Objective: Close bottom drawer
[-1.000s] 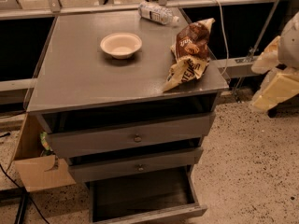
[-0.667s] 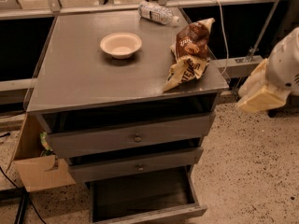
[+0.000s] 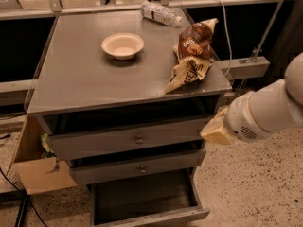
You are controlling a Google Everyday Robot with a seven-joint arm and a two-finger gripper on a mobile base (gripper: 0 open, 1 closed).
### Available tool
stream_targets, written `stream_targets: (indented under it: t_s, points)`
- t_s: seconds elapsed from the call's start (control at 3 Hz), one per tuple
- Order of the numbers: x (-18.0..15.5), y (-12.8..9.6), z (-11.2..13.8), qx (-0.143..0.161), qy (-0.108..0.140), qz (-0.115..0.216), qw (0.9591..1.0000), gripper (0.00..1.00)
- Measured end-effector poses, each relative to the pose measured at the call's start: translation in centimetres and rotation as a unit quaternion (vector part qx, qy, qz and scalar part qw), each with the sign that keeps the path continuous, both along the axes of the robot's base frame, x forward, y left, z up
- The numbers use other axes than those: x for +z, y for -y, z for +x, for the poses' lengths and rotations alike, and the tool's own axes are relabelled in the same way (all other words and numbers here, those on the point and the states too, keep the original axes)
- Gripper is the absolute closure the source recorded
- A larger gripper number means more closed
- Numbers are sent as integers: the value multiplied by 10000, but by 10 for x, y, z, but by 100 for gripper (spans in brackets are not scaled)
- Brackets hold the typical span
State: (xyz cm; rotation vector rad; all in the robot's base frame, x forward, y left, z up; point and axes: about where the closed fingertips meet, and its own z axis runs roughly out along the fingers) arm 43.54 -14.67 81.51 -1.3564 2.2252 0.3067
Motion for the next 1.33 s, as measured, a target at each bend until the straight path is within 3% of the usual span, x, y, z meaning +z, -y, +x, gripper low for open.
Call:
stream_targets:
  t_s: [0.33,0.67,1.0,1.33]
  points:
    - [-66,-21,-1,-200,-362,87,9991,100]
    - [-85,-23,-4,-388,-502,124,9979,100]
    - [-89,-22,-8,-388,-544,151,9977,100]
    - [-110,-18,-29,-385,-733,275,9962,100]
